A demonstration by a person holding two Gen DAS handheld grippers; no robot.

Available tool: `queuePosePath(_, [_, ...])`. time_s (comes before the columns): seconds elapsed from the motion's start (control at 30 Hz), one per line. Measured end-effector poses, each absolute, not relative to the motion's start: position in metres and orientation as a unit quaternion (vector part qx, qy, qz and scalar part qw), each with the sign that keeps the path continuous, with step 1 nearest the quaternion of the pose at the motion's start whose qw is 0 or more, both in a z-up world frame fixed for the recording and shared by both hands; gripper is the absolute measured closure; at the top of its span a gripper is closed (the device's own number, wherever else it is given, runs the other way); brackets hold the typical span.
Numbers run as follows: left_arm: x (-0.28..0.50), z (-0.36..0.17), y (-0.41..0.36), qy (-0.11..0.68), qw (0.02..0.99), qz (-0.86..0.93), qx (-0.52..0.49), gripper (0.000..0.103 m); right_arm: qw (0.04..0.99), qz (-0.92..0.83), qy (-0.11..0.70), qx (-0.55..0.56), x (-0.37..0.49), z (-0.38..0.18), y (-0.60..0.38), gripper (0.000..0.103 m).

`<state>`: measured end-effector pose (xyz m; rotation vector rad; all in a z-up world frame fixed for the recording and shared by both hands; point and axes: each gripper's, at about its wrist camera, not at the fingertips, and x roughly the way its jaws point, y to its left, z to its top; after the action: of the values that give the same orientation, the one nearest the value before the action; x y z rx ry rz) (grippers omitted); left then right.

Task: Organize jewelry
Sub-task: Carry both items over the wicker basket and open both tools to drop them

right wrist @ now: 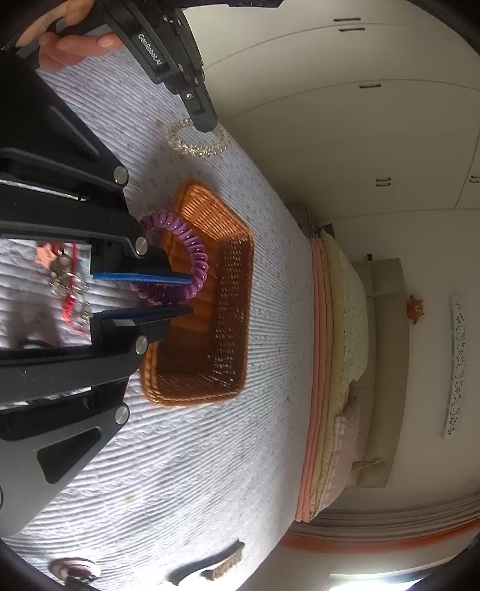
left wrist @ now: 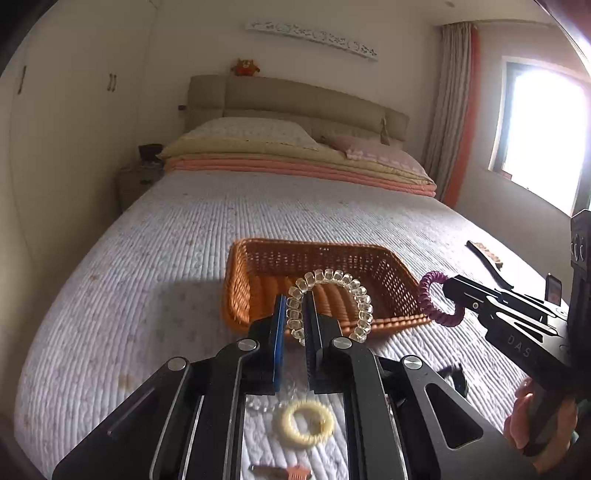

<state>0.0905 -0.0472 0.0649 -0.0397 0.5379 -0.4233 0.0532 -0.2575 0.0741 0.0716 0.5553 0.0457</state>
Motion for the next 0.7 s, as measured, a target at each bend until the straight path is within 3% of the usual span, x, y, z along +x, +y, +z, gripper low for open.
queuePosePath(0.3, [0.186,0.020,-0.104,0.330,0.924,-0.192,0.013,0.095,0.921,-0.003,0.386,0.049,0.175,0.022,-0.280,0.094])
queuePosePath(0.6, [0.206,-0.010,-0.114,0.364,0.912,-0.188,0.033,0.094,0.897,-0.006,0.436,0.069,0.192,-0.015,-0.285,0.093])
queuePosePath(0.63, [0.205,-0.008,-0.113,0.364,0.911,-0.194,0.028,0.093,0.896,0.000,0.438,0.075,0.192,-0.016,-0.283,0.093])
queuePosePath(0.7, [0.199,-0.003,-0.110,0.358,0.912,-0.201,0.022,0.076,0.896,0.002,0.437,0.083,0.187,-0.015,-0.285,0.092])
